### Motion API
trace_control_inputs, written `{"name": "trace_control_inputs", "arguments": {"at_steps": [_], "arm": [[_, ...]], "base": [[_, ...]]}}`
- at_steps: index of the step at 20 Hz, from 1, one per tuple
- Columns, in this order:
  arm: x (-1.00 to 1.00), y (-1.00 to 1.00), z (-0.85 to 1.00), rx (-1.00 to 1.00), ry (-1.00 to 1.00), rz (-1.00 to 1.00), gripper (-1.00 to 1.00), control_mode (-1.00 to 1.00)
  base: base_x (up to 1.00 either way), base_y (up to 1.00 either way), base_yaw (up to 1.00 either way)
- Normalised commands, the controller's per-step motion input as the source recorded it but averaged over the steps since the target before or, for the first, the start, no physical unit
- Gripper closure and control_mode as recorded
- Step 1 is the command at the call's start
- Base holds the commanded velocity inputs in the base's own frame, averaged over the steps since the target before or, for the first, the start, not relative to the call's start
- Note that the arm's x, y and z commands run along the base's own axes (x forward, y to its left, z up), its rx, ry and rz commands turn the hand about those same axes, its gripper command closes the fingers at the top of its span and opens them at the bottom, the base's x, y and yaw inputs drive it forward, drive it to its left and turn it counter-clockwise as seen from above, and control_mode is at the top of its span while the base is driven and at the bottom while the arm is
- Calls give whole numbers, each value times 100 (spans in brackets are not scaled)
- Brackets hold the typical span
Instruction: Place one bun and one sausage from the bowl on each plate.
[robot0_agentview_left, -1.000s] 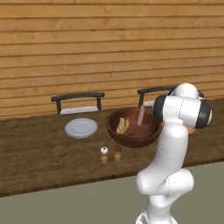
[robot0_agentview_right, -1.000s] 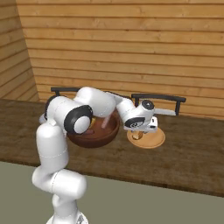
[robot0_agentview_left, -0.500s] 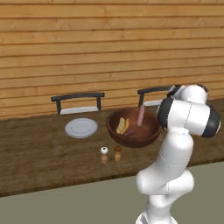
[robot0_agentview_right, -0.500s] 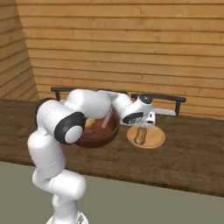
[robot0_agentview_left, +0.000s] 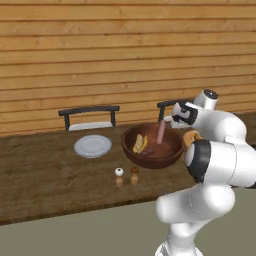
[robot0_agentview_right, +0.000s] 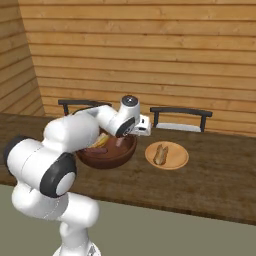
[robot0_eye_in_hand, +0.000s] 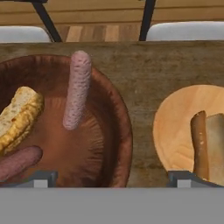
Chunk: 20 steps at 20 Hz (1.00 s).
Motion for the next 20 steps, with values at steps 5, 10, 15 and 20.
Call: {"name": "trace_control_inputs", "arguments": {"at_steps": [5,10,15,20], "arm": [[28,56,23,0,1,-8,-100,-100],[52,23,-13,0,1,-2,-100,-100],[33,30,-57,0,6,0,-100,-100],[2,5,-62,3,5,-3,-100,-100]], "base": [[0,0,0],[0,0,0],[0,0,0],[0,0,0]]}}
